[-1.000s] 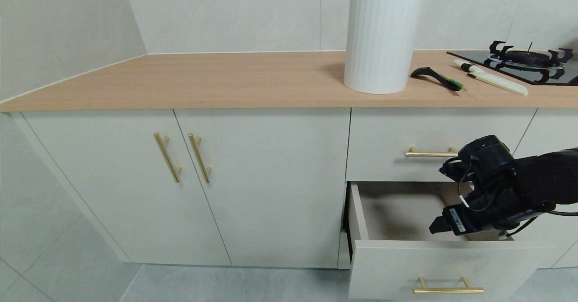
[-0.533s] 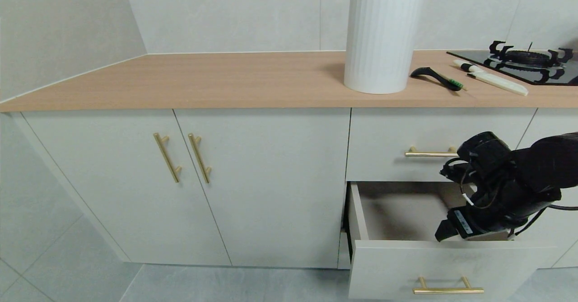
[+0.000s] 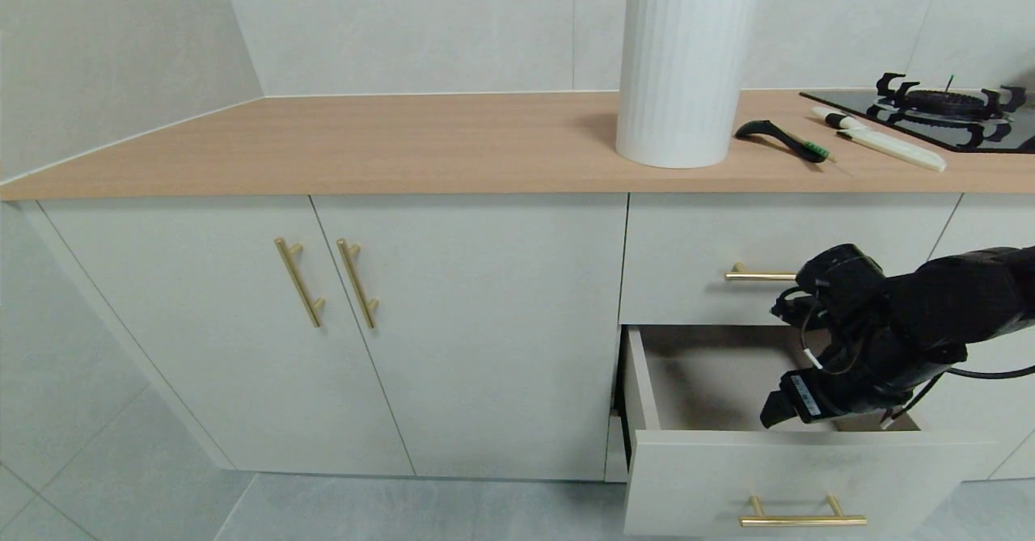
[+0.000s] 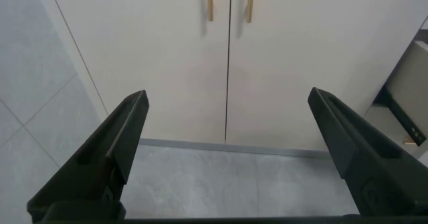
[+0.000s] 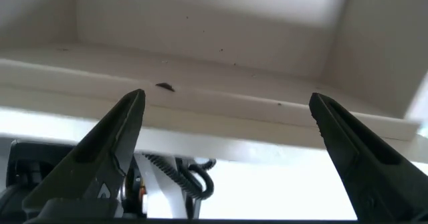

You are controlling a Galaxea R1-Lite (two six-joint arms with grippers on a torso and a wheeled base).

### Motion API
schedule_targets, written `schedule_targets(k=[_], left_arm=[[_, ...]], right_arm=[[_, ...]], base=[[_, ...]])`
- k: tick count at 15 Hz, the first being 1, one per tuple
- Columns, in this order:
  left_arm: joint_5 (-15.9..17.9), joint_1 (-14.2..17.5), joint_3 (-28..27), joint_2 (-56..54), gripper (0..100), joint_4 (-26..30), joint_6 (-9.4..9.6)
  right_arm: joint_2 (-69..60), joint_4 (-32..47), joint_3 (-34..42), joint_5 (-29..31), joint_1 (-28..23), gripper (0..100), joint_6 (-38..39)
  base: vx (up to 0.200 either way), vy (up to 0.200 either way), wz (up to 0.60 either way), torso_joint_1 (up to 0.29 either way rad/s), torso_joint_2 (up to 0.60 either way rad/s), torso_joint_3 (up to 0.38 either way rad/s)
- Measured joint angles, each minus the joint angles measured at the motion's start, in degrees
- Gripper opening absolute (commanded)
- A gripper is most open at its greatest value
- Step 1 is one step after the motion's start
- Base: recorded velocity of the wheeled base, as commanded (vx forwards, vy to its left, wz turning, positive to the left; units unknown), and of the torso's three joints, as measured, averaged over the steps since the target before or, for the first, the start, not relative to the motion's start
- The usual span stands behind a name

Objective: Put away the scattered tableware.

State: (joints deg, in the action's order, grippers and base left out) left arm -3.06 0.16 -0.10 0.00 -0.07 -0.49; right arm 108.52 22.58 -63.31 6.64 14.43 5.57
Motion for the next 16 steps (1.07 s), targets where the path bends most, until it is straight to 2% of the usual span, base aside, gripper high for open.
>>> schedule_targets(k=[5, 8, 16], left_arm=[[0.0, 0.0, 0.0, 0.0, 100, 0.0, -0.02], [0.0, 0.0, 0.0, 0.0, 100, 0.0, 0.0], [0.0, 0.0, 0.0, 0.0, 100, 0.0, -0.02]], right_arm=[[1.7, 2.6, -0.3, -0.3, 0.4, 100, 0.3], [1.7, 12.2, -1.7, -0.6, 0.5, 100, -0.3], [1.6, 24.4, -1.2, -0.5, 2.8, 100, -3.9]], base=[[0.0, 0.0, 0.0, 0.0, 0.0, 0.0], [0.0, 0.0, 0.0, 0.0, 0.0, 0.0], [0.0, 0.0, 0.0, 0.0, 0.0, 0.0]])
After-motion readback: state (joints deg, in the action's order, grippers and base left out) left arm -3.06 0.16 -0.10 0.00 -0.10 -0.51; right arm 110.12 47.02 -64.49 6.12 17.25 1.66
